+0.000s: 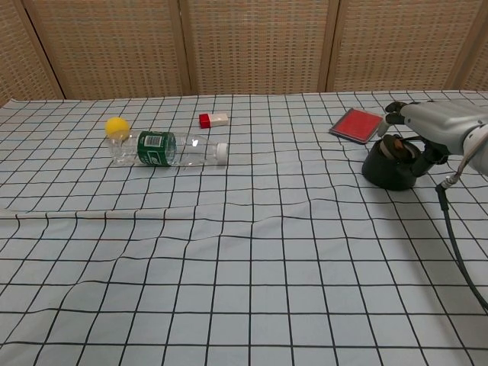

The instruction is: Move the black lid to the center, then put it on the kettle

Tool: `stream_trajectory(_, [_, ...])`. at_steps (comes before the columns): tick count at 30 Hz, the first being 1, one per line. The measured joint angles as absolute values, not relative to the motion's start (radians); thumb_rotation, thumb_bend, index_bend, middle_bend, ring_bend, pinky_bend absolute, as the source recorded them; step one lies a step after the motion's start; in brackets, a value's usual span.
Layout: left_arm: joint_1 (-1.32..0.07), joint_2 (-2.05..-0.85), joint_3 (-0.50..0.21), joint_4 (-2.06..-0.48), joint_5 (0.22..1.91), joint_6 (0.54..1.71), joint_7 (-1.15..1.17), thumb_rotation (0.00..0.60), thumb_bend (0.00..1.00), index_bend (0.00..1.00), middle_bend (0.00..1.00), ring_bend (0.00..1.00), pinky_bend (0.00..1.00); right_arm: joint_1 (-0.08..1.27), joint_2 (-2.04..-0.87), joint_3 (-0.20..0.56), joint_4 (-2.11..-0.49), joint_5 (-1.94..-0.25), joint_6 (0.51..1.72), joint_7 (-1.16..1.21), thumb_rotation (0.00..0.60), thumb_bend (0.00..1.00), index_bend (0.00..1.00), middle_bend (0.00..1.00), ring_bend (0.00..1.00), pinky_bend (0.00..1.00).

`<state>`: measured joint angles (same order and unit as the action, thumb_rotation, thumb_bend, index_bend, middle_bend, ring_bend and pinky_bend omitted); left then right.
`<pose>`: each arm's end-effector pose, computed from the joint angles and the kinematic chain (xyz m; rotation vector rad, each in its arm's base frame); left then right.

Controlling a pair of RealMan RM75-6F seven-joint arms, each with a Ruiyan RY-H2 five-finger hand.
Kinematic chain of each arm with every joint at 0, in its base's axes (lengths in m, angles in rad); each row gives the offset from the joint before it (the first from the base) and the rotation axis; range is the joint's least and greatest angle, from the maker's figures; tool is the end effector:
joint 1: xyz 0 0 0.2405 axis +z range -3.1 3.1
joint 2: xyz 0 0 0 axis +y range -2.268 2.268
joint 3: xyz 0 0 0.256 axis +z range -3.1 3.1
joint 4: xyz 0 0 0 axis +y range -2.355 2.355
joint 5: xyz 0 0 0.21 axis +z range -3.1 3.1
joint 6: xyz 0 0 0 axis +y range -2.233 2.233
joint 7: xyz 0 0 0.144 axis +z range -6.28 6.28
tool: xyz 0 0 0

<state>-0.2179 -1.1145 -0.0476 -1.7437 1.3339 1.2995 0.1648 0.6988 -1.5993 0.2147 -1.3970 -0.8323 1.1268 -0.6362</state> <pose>-0.2882 0.2140 0.1297 -1.4790 -1.0107 -0.7865 -0.1979 -0.3593 0.0032 1.5767 -0.8856 0.6678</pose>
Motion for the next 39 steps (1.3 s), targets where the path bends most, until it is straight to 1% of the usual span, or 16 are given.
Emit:
stream_trajectory(19, [-0.218, -1.112, -0.049, -1.745, 1.334, 1.297, 0.159, 0.6, 0.07, 0.0, 0.0, 0.0, 0.0, 0.7, -1.612, 0.22, -1.374, -0.778, 1.105, -0.667, 0.6, 0.54, 0.28, 0.0, 0.0, 0.0])
stream_trajectory(27, [-0.217, -1.111, -0.051, -1.743, 1.334, 1.298, 0.154, 0.6, 0.07, 0.0, 0.0, 0.0, 0.0, 0.699, -1.613, 0.22, -1.38, -0.797, 1.113, -0.659, 0.6, 0.54, 0.28, 0.0, 0.0, 0.0])
stream_trajectory(31, [-0.217, -1.11, -0.056, -1.737, 1.327, 1.3, 0.149, 0.6, 0.07, 0.0, 0.0, 0.0, 0.0, 0.691, -1.593, 0.221, -1.42, -0.838, 1.142, -0.645, 0.6, 0.53, 0.26, 0.0, 0.0, 0.0])
stream_trajectory(33, [-0.217, -1.11, -0.059, -1.735, 1.323, 1.301, 0.148, 0.6, 0.07, 0.0, 0.0, 0.0, 0.0, 0.684, -1.579, 0.22, -1.442, -0.862, 1.16, -0.637, 0.6, 0.51, 0.25, 0.0, 0.0, 0.0])
stream_trajectory(36, [-0.216, -1.11, -0.063, -1.731, 1.317, 1.305, 0.149, 0.6, 0.07, 0.0, 0.0, 0.0, 0.0, 0.668, -1.553, 0.214, -1.478, -0.907, 1.195, -0.621, 0.6, 0.39, 0.21, 0.0, 0.0, 0.0])
stream_trajectory(39, [-0.214, -1.113, -0.064, -1.724, 1.315, 1.311, 0.159, 0.6, 0.07, 0.0, 0.0, 0.0, 0.0, 0.641, -1.523, 0.195, -1.509, -0.96, 1.234, -0.604, 0.6, 0.32, 0.16, 0.0, 0.0, 0.0])
